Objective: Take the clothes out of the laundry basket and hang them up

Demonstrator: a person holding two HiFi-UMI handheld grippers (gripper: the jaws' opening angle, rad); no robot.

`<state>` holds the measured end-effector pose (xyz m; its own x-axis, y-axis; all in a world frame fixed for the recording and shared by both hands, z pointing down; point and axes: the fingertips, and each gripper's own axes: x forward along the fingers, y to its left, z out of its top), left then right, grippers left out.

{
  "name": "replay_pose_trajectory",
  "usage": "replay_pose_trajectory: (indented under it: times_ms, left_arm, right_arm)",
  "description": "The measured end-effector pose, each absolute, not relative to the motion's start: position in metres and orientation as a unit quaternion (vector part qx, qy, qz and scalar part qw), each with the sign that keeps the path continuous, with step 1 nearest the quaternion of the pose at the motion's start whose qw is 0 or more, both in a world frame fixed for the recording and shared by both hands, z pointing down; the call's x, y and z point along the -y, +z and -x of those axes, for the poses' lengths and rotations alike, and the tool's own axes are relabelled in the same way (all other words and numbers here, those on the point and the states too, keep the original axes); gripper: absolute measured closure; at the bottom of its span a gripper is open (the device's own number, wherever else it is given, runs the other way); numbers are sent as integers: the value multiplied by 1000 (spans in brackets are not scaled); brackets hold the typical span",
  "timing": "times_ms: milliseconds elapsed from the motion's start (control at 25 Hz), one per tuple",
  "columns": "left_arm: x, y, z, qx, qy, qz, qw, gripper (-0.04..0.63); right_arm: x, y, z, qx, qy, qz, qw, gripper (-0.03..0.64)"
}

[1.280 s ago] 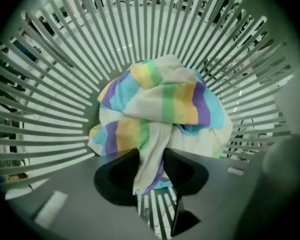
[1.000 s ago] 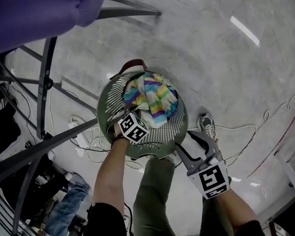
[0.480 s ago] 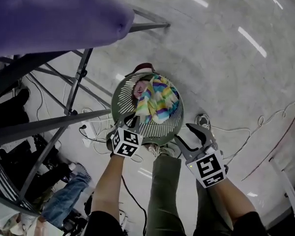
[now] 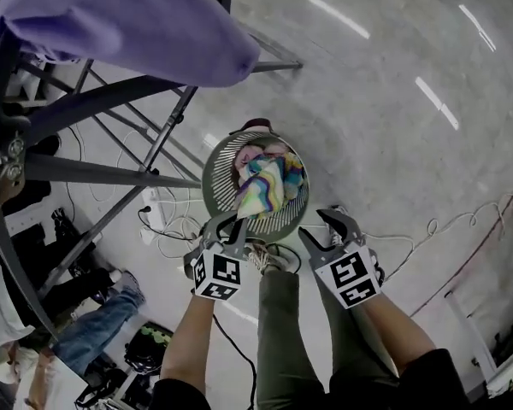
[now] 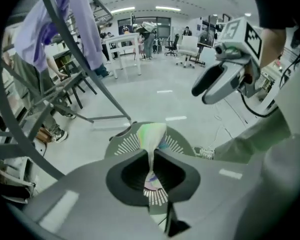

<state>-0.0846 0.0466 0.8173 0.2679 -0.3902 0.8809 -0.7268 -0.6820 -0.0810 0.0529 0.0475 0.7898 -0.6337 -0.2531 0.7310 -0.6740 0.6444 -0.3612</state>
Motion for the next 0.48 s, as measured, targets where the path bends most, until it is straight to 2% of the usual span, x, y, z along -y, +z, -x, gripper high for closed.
replay_pose_trajectory:
  times_ms: [480]
  left_arm:
    - [-59,637,83,428,423,-788,128,574]
  right_arm:
    - [-54,727,-43,870,246,-207,373,417]
